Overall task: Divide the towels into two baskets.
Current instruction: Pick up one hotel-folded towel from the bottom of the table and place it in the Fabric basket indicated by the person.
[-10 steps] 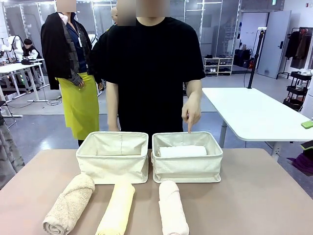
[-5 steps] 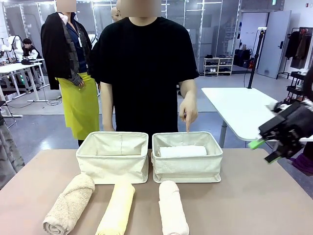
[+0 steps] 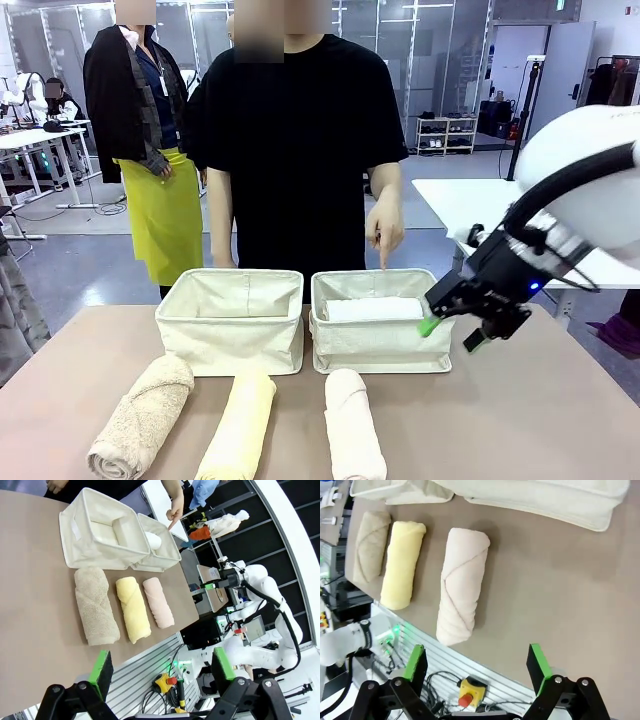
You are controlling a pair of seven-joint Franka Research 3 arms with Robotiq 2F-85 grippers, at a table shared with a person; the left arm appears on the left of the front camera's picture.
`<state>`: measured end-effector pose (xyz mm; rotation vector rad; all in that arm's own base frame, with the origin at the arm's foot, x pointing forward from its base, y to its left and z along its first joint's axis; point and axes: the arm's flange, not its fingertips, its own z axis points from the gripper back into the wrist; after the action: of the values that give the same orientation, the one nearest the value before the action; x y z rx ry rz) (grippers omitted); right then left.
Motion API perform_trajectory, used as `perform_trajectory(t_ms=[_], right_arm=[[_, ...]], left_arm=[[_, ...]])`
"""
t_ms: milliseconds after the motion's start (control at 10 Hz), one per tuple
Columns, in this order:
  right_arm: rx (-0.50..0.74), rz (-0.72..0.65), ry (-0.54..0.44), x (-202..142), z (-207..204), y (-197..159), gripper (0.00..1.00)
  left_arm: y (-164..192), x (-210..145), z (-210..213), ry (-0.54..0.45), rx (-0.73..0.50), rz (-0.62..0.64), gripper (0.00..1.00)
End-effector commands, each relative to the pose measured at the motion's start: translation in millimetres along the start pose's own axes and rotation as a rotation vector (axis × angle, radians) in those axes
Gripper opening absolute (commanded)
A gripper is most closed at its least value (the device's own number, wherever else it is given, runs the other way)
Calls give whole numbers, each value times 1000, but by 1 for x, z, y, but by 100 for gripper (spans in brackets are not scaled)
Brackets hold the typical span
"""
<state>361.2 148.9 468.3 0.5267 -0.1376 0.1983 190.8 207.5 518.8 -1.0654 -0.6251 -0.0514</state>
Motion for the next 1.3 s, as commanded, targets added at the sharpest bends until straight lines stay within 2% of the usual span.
perform_trajectory(t_ms=[0, 100, 600, 700, 800, 900, 1100, 1200], right_arm=[[19, -31, -42, -11, -19, 3, 100], [0, 0, 0, 0, 0, 0, 100], [4, -2, -19, -1, -1, -6, 100], [-160, 20, -11, -2, -21, 22, 100], [-189, -9, 54, -2, -36, 48, 100], [-306, -46, 86, -8, -56, 70, 100], [-376, -61, 95, -18, -84, 97, 100], [-405, -83, 68, -21, -98, 106, 100]], left_arm=[[-2, -1, 2, -4, -15, -5, 100], [-2, -1, 2, -4, -15, -5, 100], [-2, -1, 2, -4, -15, -5, 100], [-2, -1, 2, -4, -15, -5, 100], [-2, -1, 2, -4, -15, -5, 100], [-2, -1, 2, -4, -15, -5, 100], [-2, -1, 2, -4, -15, -5, 100], [-2, -1, 2, -4, -15, -5, 100]])
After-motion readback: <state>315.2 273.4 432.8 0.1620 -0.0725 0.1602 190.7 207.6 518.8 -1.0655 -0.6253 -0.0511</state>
